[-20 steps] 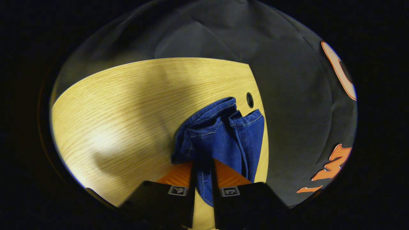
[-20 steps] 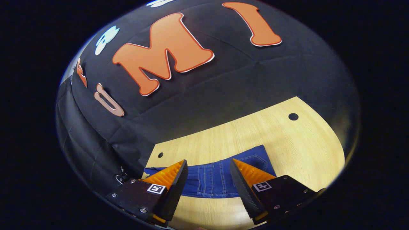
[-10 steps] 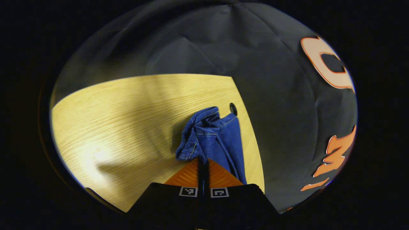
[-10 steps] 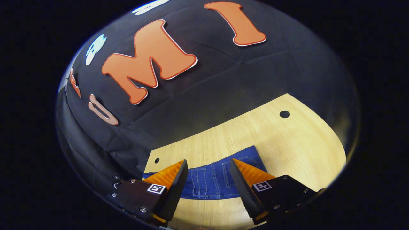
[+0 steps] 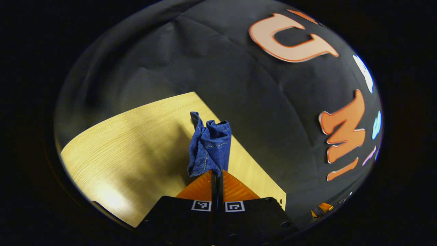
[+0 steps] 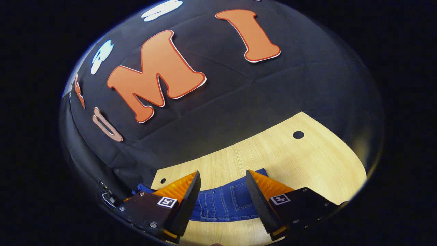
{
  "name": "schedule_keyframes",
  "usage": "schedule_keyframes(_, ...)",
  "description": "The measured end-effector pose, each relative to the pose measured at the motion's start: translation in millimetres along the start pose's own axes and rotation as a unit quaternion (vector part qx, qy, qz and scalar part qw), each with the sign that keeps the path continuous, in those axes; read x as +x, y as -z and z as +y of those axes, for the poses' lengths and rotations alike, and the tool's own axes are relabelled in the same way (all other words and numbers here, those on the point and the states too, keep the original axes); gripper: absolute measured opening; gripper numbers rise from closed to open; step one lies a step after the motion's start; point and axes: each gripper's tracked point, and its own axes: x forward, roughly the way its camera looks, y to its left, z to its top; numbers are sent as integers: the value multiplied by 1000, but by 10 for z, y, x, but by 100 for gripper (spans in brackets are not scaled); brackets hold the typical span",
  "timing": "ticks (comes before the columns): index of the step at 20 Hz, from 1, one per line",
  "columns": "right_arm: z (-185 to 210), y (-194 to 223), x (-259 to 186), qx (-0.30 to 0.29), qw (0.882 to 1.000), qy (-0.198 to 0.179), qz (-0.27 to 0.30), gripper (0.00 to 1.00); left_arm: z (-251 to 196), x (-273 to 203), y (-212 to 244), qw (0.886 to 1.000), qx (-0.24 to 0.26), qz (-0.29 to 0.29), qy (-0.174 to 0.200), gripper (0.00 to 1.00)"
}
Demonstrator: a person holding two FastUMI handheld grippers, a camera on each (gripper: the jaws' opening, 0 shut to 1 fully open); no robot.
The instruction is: Grasp the waist and the cuffs of the jeans and fold them to make the two legs overlap; first hold the waist and fold one-third of the jeans toward the cuffs, then hold the cuffs and fold the remaining one-third in the same direction to finish folding.
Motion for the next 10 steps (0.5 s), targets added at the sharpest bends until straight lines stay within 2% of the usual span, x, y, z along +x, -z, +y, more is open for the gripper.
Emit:
schedule_keyframes(4,-62,-36,-28,-17,1000,0,-6,84,-826,-109,153,997,54,6,45,1)
schedule_keyframes(10,-189,-114,-136,-33,999,-8,-11,84,-2098,-21,840,983,135,48,113,1)
